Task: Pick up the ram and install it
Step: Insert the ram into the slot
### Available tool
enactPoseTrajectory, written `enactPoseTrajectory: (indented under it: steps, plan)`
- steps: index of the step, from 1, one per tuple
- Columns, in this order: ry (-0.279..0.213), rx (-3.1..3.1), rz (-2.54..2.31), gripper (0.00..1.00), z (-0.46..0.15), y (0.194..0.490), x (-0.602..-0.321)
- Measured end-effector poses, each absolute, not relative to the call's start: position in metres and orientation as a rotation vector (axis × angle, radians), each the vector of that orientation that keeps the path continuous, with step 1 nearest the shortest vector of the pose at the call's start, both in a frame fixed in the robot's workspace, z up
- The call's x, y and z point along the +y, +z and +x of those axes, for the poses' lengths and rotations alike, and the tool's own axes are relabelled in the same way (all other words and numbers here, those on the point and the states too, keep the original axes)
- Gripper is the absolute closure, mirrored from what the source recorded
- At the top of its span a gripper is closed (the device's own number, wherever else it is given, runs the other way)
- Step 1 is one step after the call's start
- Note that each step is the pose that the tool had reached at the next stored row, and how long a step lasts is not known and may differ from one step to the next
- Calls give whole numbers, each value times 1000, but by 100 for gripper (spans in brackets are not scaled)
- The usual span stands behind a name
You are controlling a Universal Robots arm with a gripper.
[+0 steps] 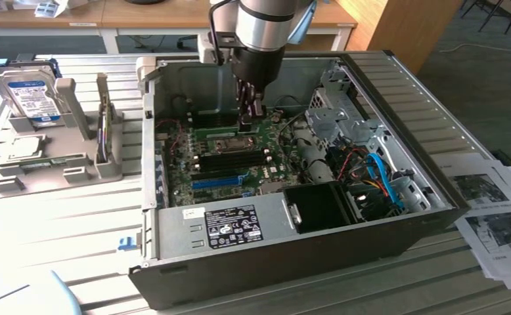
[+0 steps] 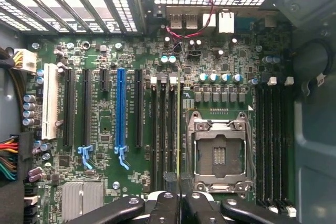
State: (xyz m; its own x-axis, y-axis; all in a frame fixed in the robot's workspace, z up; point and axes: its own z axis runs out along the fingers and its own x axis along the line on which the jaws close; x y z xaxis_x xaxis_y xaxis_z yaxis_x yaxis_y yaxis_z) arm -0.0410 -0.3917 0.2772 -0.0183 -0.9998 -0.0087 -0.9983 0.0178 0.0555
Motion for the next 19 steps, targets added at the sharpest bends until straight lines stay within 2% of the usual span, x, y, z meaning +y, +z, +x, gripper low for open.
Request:
enactPoseTrajectory:
  steps: [19]
  plan:
    - [-71, -2218, 2178, 89, -40, 277, -403]
